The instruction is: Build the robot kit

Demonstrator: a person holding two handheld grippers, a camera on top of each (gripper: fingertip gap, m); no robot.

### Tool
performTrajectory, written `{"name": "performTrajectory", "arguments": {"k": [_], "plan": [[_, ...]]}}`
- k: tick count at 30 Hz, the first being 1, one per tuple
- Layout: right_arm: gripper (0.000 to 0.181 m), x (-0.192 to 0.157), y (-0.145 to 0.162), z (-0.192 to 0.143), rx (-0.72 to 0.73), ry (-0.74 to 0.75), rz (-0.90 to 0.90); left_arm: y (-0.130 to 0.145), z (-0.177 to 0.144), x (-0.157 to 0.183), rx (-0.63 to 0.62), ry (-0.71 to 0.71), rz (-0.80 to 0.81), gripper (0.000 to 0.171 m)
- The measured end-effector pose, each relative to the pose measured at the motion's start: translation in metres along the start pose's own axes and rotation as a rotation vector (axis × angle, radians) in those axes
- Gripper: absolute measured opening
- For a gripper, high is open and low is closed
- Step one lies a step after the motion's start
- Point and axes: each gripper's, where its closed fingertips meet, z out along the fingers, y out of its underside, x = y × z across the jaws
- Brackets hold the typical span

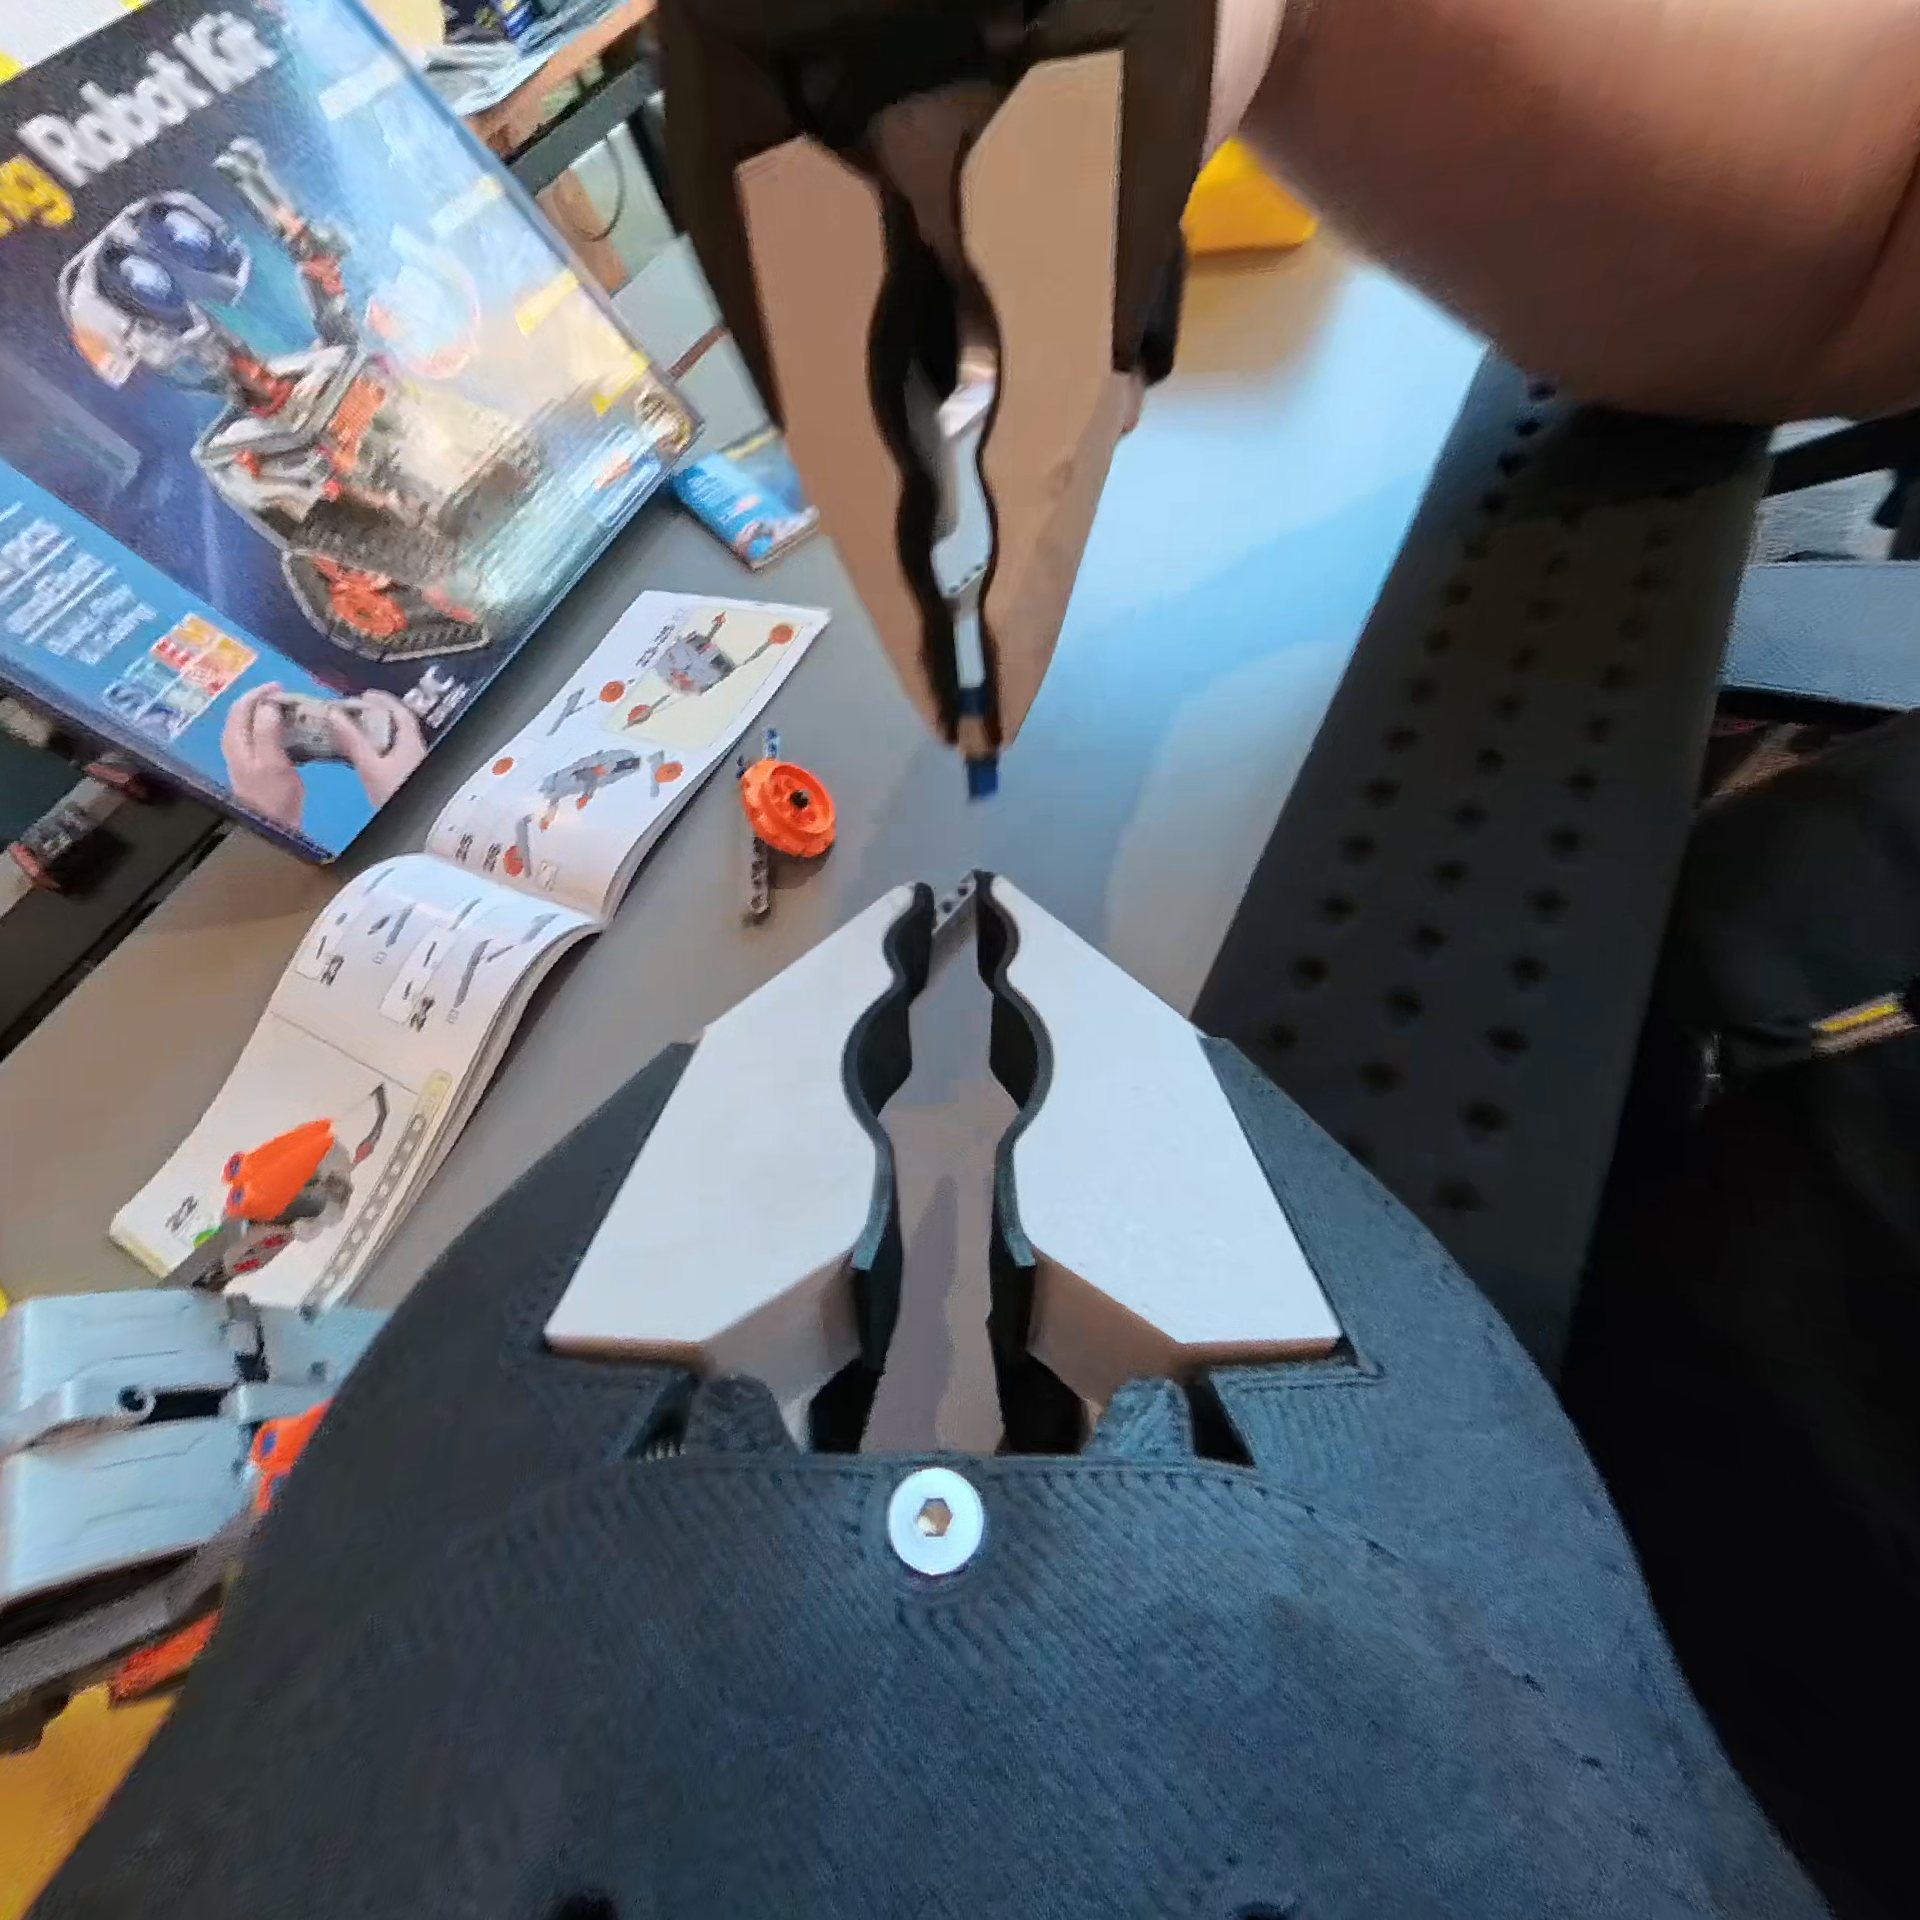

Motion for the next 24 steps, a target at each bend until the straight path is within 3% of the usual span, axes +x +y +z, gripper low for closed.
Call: {"name": "performTrajectory", "arguments": {"k": [5, 8, 12, 18, 24], "plan": [[0.005, 0.007, 0.094, -0.002, -0.346, 0.053, 0.179, 0.035, -0.001, -0.009, -0.051, -0.011, -0.068, 0.007], [0.004, 0.005, 0.132, -0.004, -0.519, 0.054, 0.199, 0.044, 0.000, -0.008, -0.044, -0.005, -0.083, 0.005], [0.005, 0.003, 0.152, -0.006, -0.632, 0.026, 0.204, 0.045, -0.001, -0.008, -0.014, -0.005, -0.084, 0.004], [0.005, 0.003, 0.153, -0.006, -0.754, 0.028, 0.116, 0.048, -0.010, -0.009, 0.011, -0.007, -0.099, 0.004], [0.005, 0.003, 0.154, -0.007, -0.761, 0.032, 0.089, 0.051, -0.018, -0.009, 0.020, 0.000, -0.089, 0.003]]}}
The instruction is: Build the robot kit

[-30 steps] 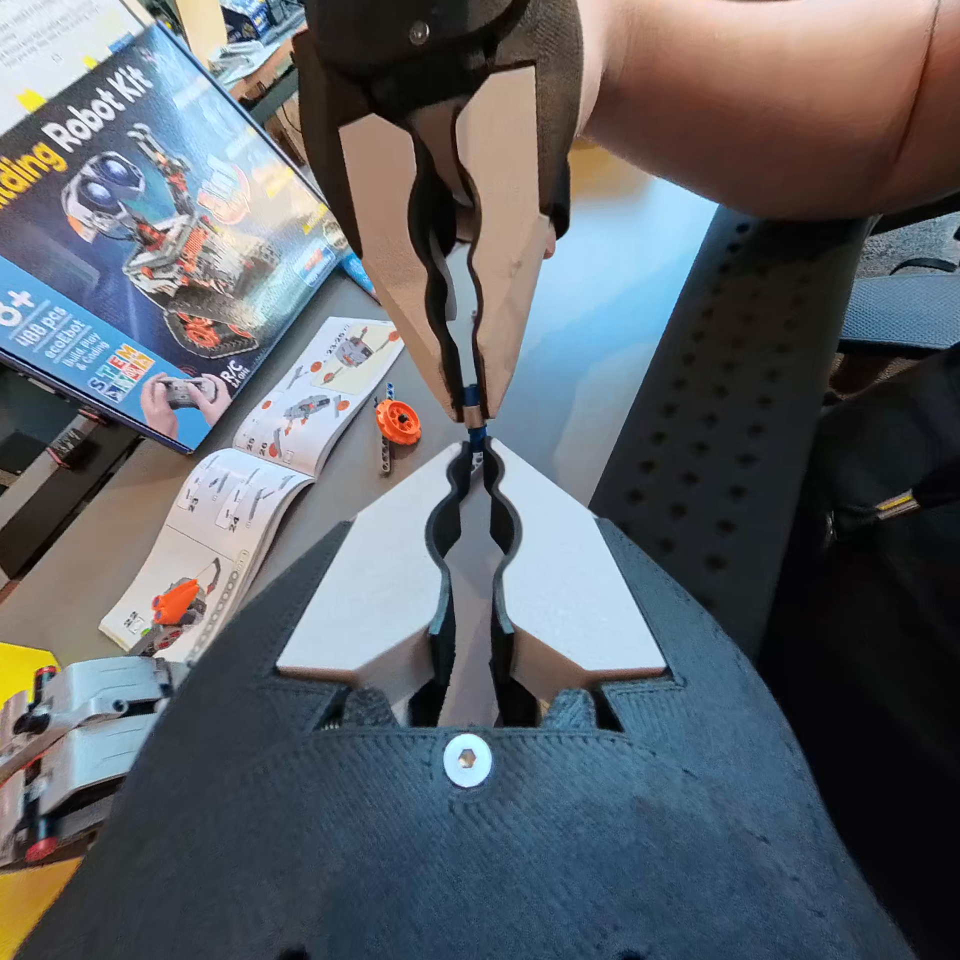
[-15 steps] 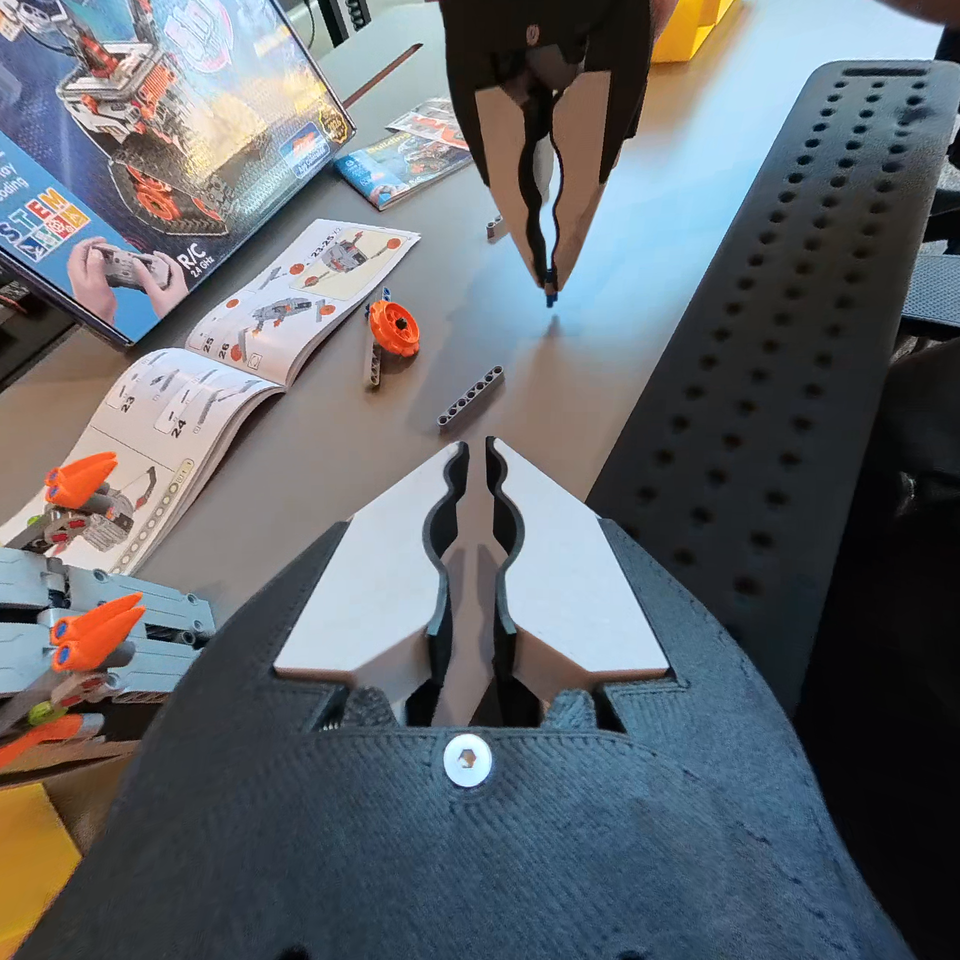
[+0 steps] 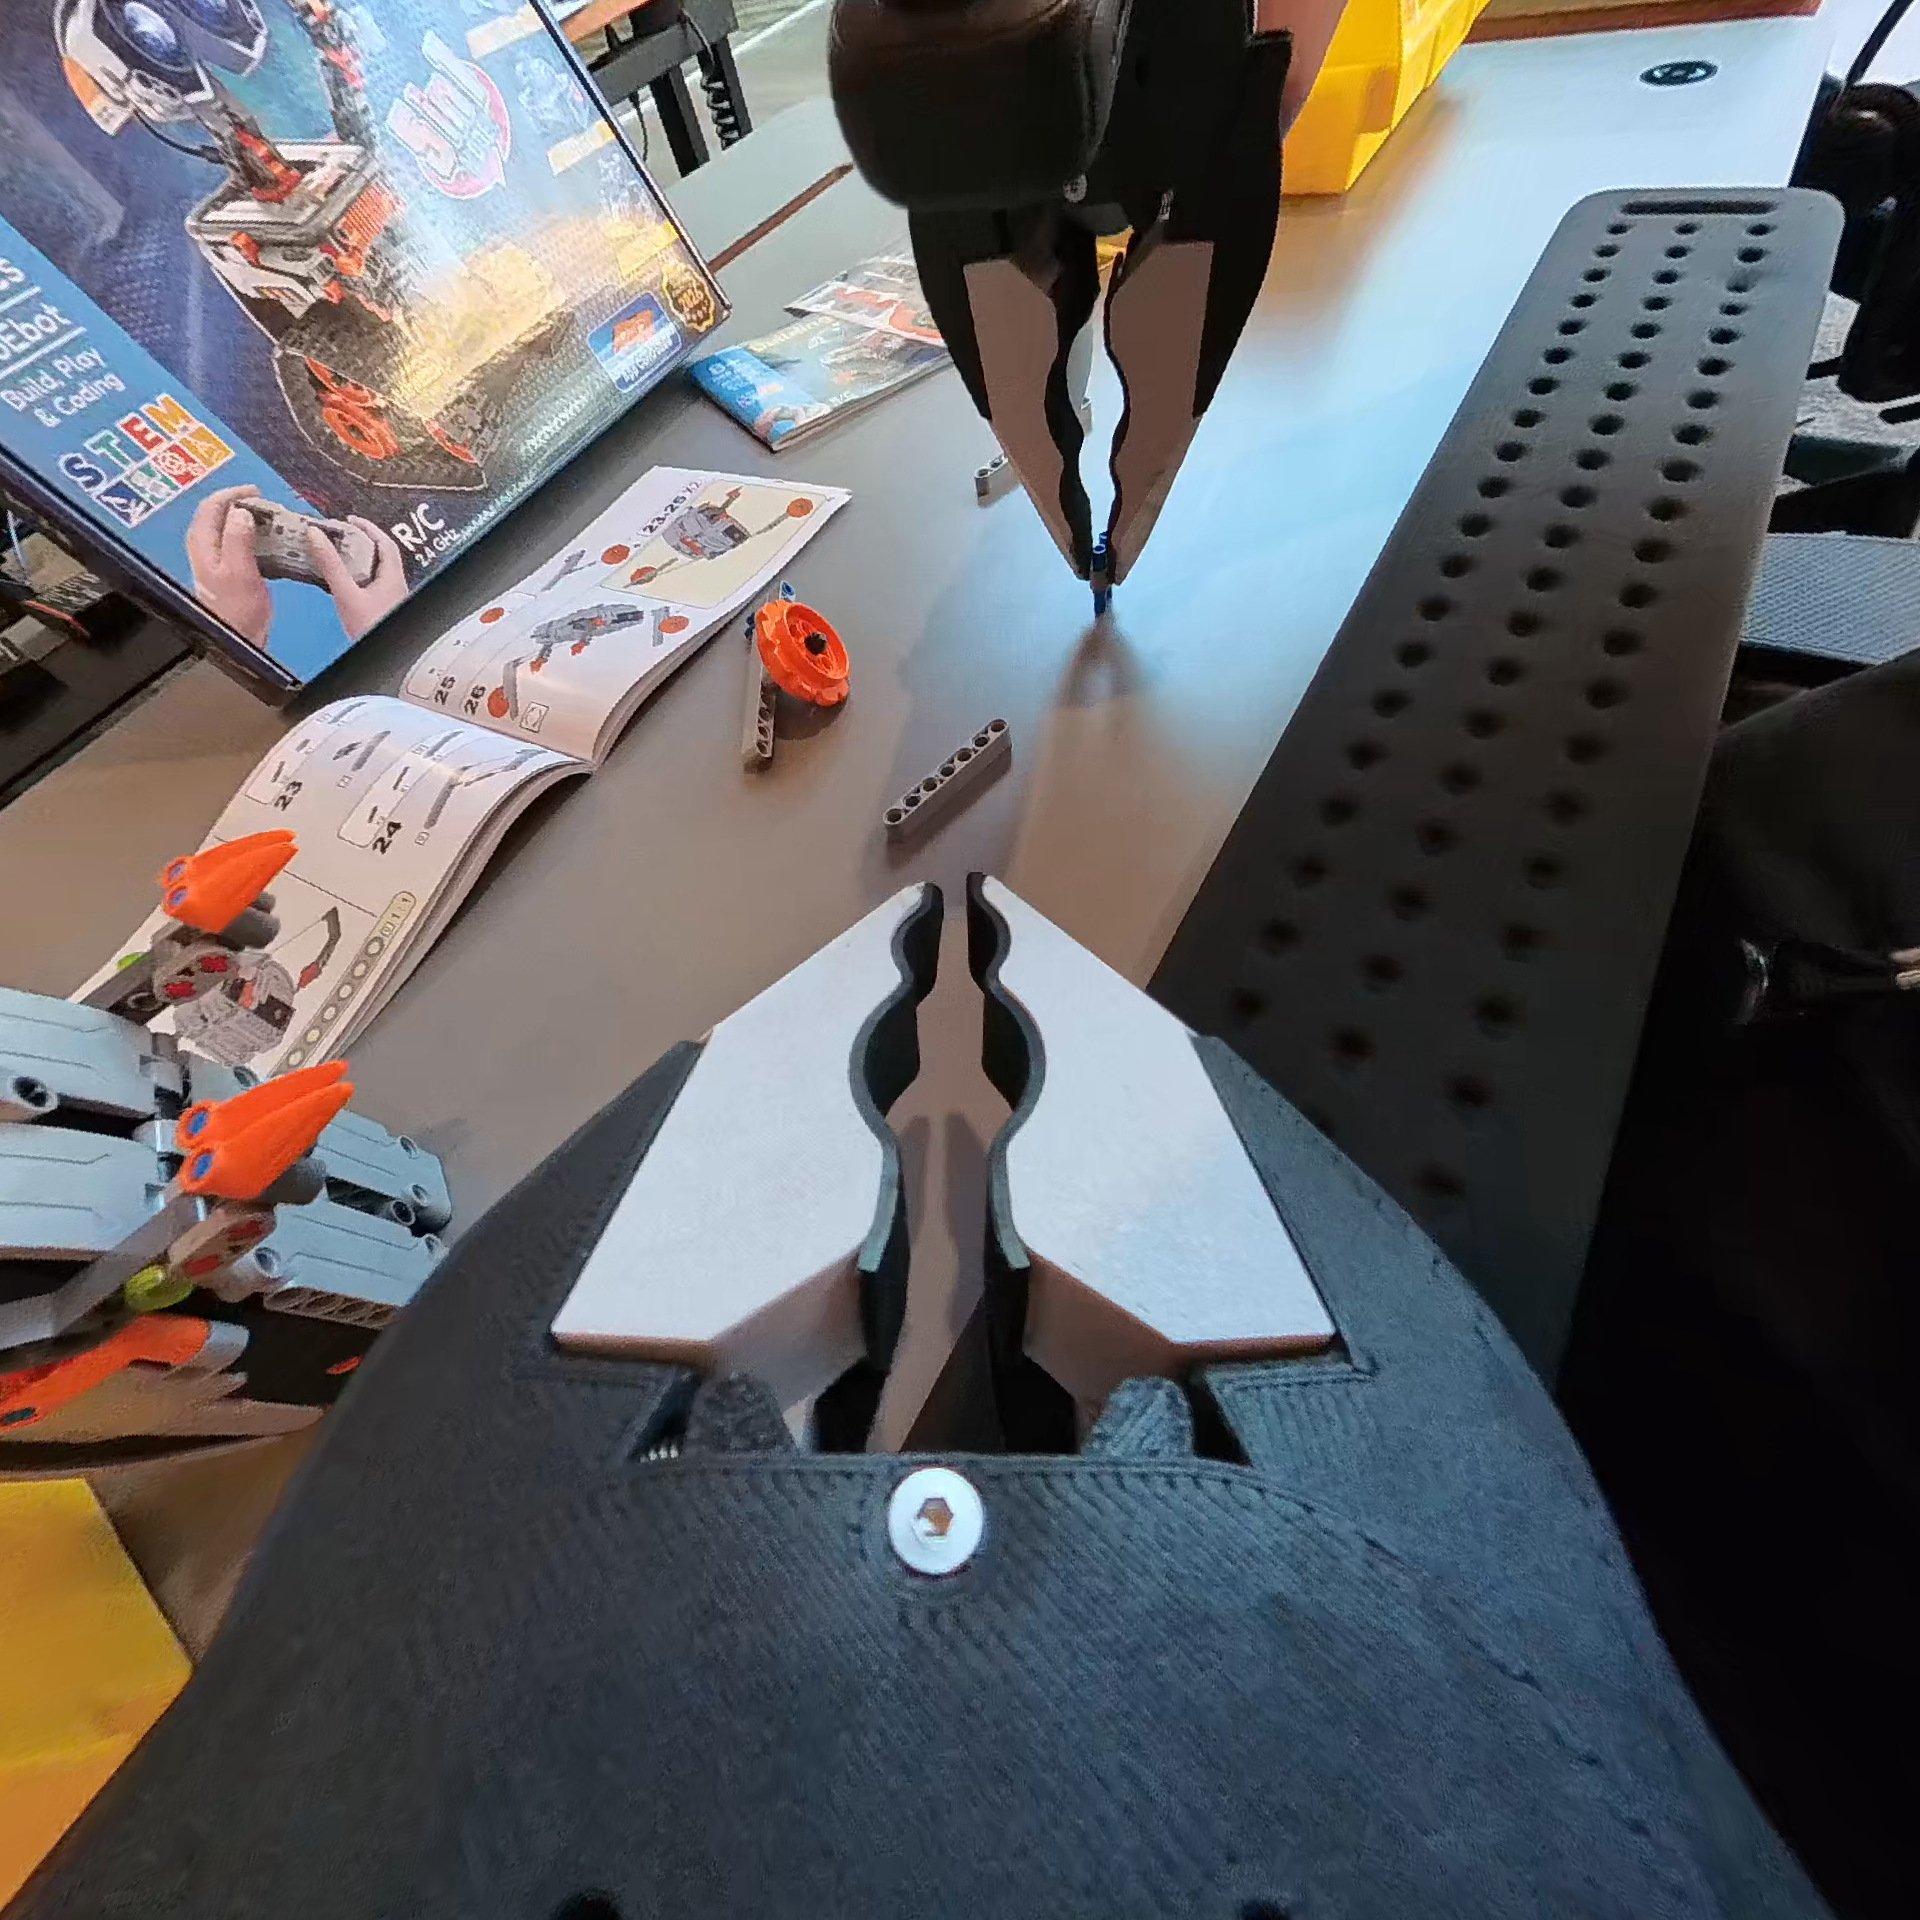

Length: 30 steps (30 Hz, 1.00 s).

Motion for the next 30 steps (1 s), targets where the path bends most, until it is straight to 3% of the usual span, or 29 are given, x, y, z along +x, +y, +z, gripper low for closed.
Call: {"name": "performTrajectory", "arguments": {"k": [30], "plan": [[0.005, -0.0004, 0.0010, 0.0019, -0.031, -0.026, -0.034, -0.0034, -0.0067, 0.0020, 0.029, 0.030, -0.032, 0.004]]}}
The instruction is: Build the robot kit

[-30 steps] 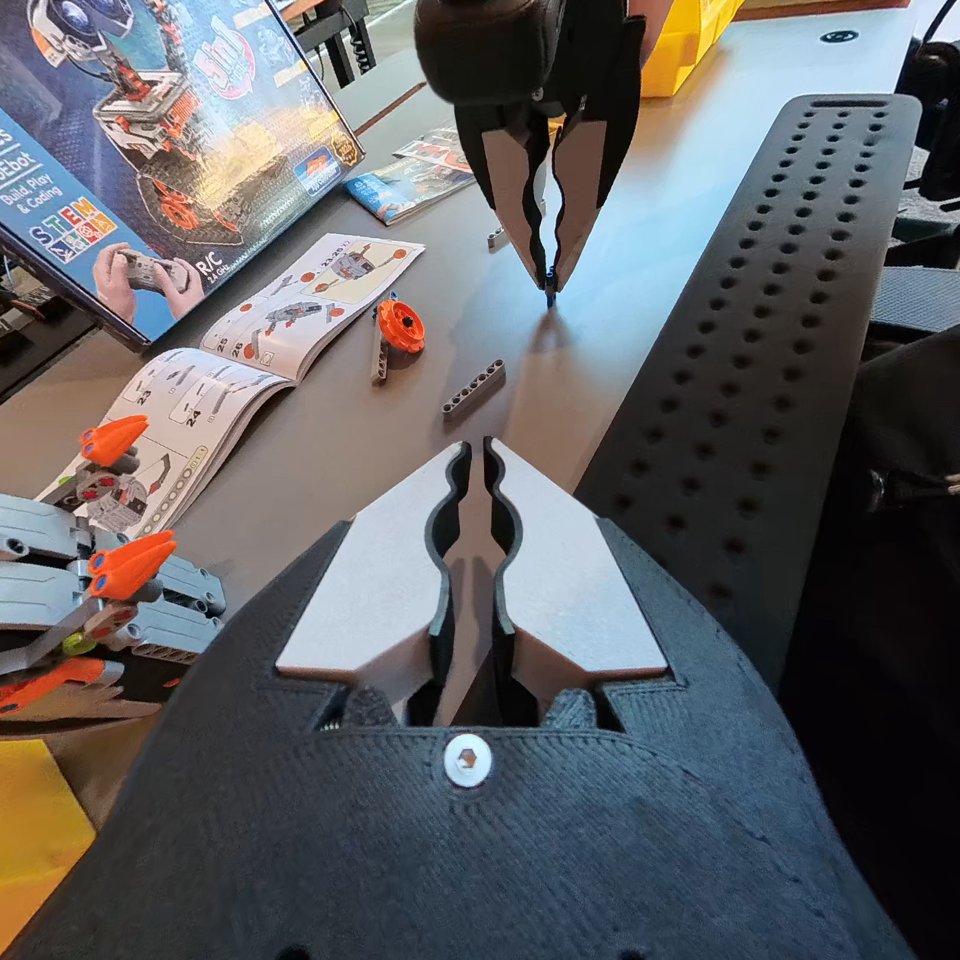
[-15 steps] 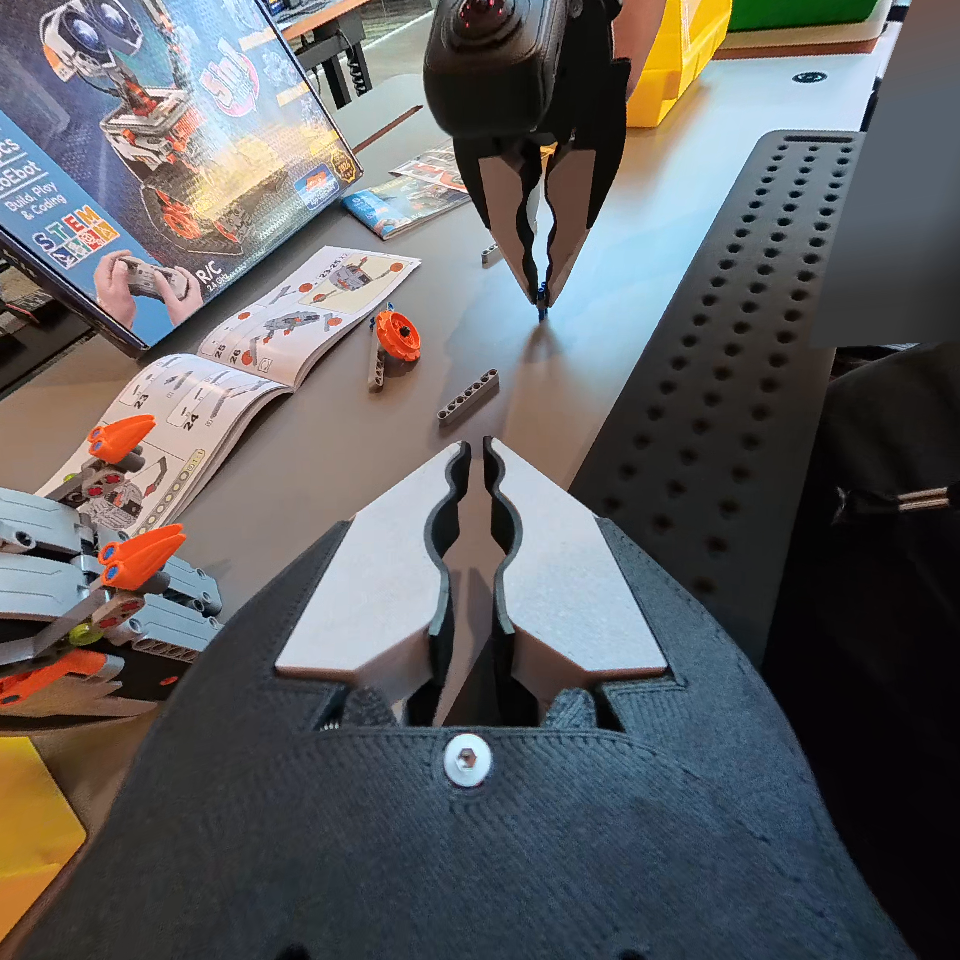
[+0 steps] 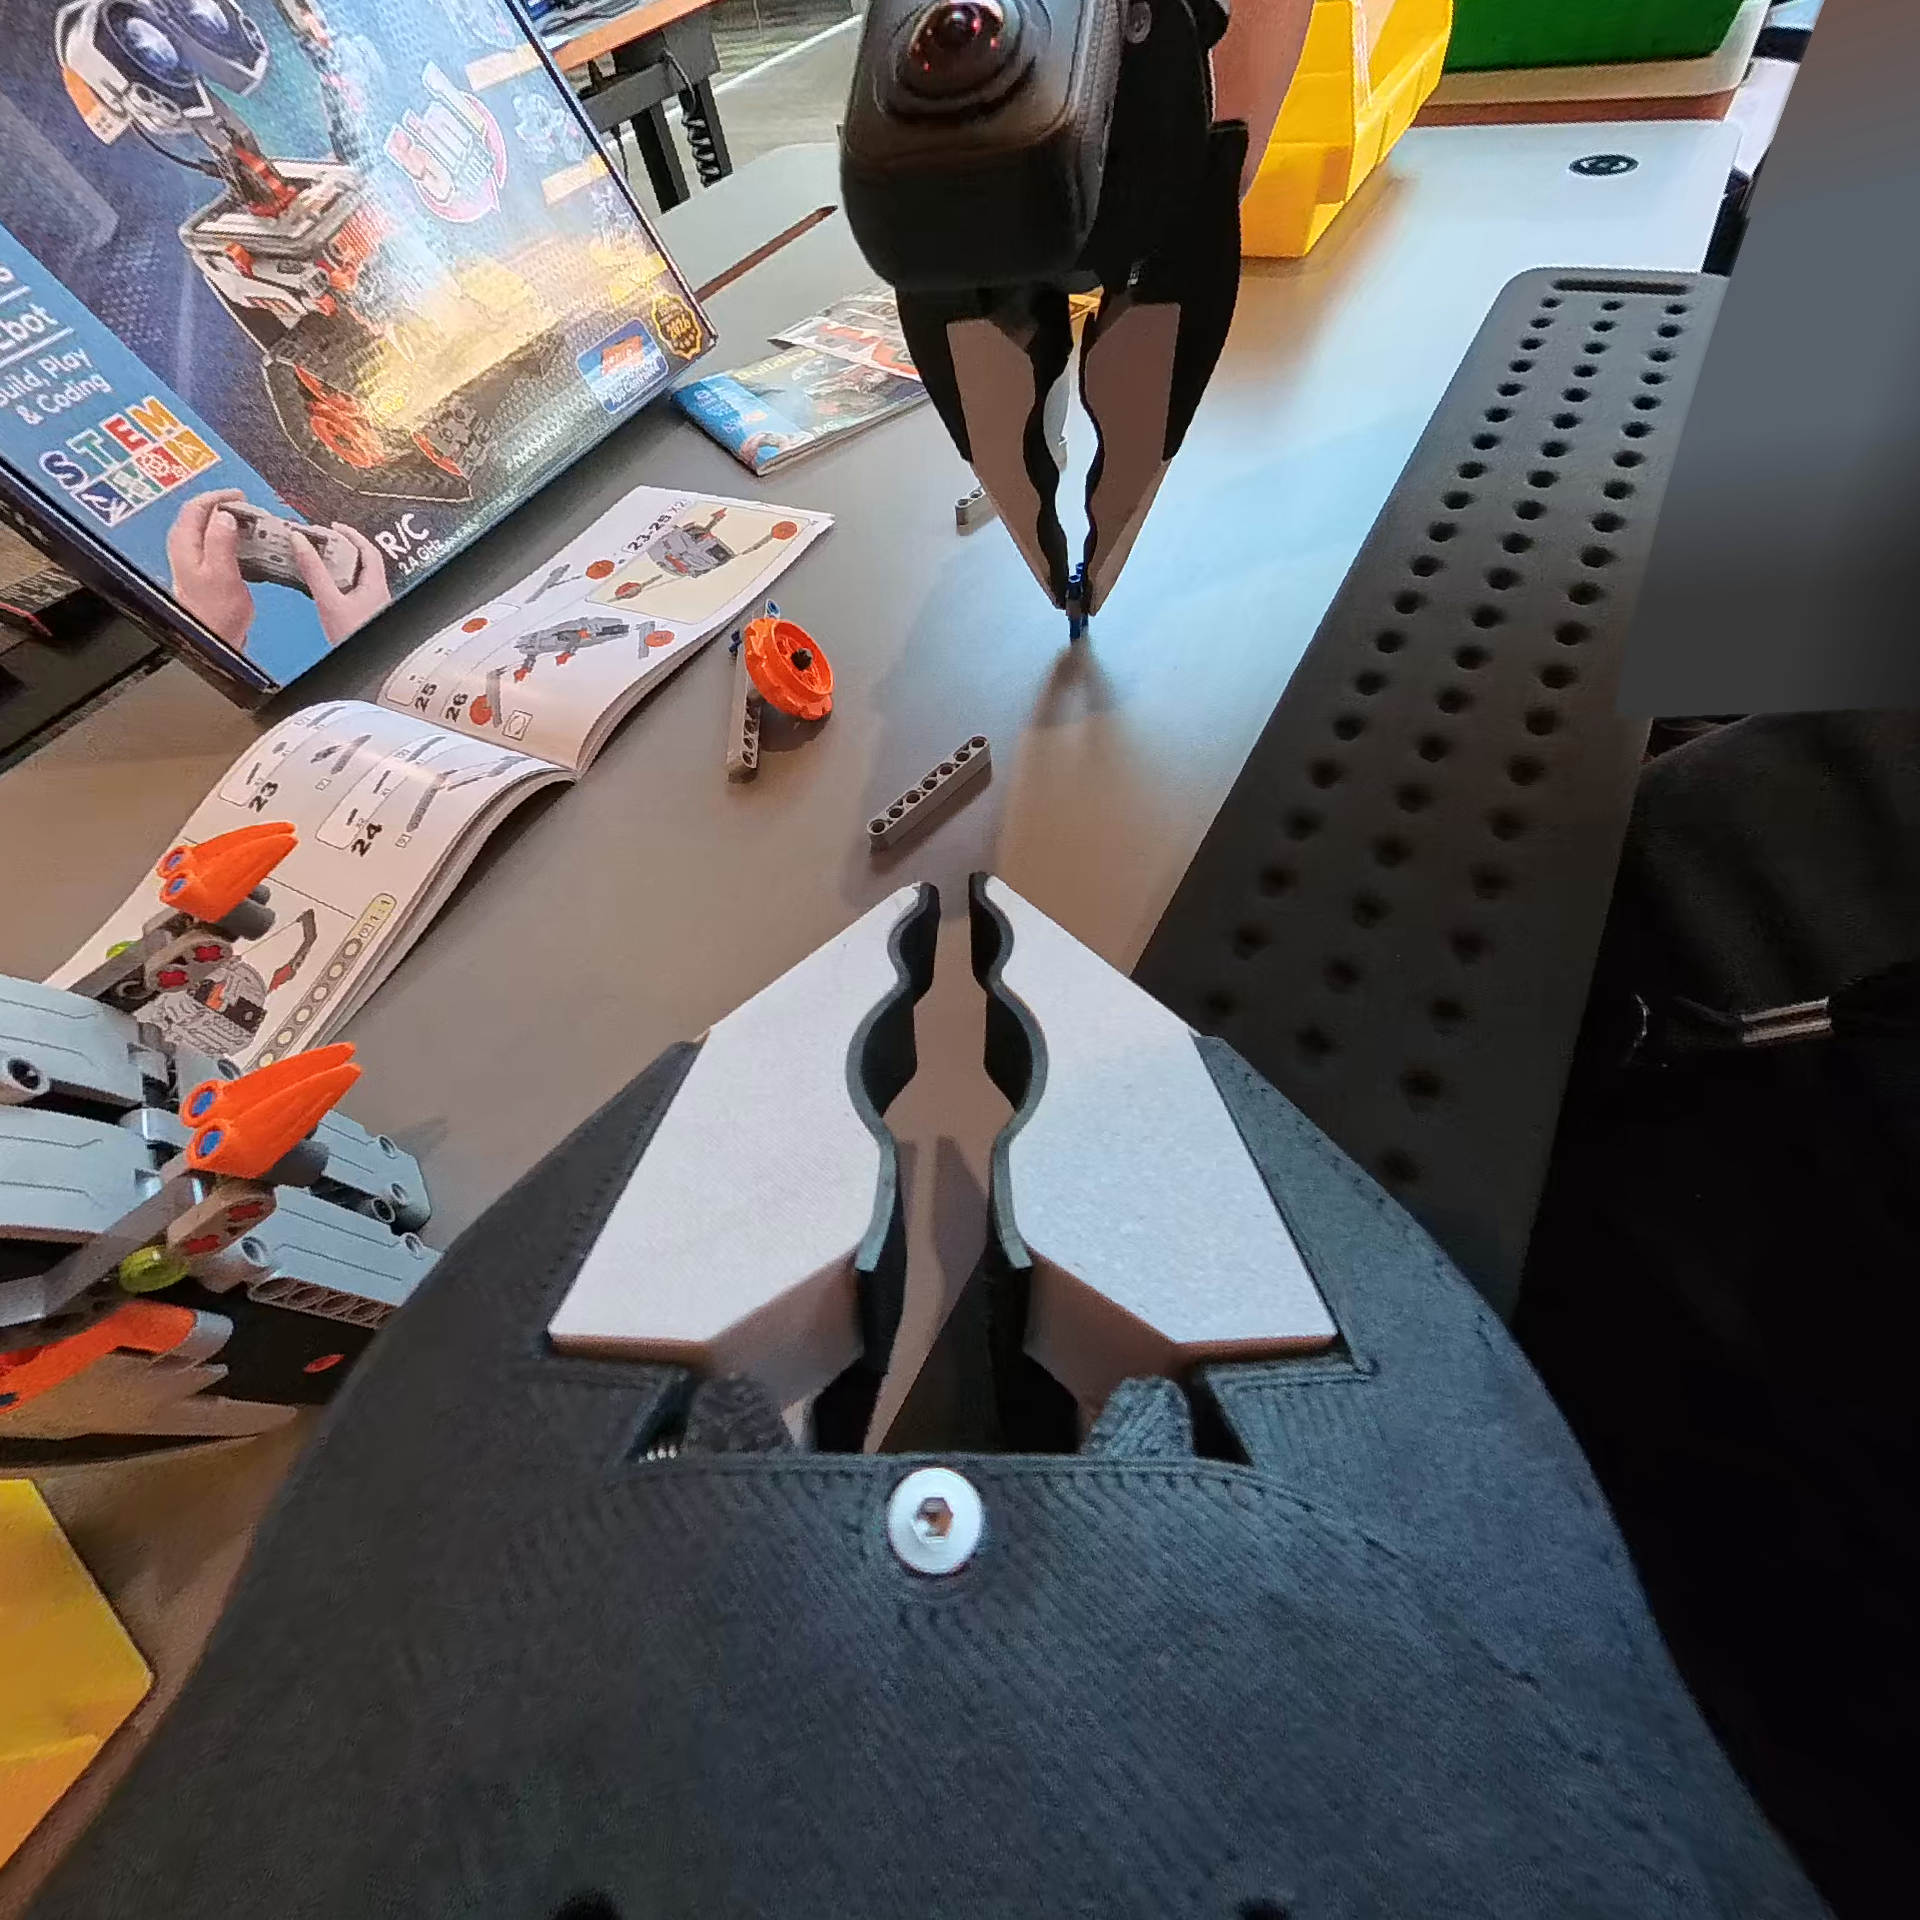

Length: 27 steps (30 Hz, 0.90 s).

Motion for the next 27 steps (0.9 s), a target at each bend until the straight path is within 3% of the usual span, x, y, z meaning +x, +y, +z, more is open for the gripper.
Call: {"name": "performTrajectory", "arguments": {"k": [20, 23, 26, 27], "plan": [[0.005, 0.001, -0.002, 0.003, 0.027, -0.010, 0.028, 0.001, 0.000, -0.001, 0.003, 0.009, -0.019, 0.010], [0.006, -0.001, -0.008, -0.007, 0.208, -0.143, 0.206, -0.004, -0.001, 0.001, 0.038, 0.026, -0.050, 0.013], [0.005, -0.007, -0.056, -0.076, 0.714, -0.447, 0.396, -0.021, 0.008, 0.010, 0.124, 0.092, -0.127, 0.014], [0.005, -0.011, -0.063, -0.097, 0.805, -0.536, 0.415, -0.029, 0.013, 0.016, 0.158, 0.130, -0.165, 0.014]]}}
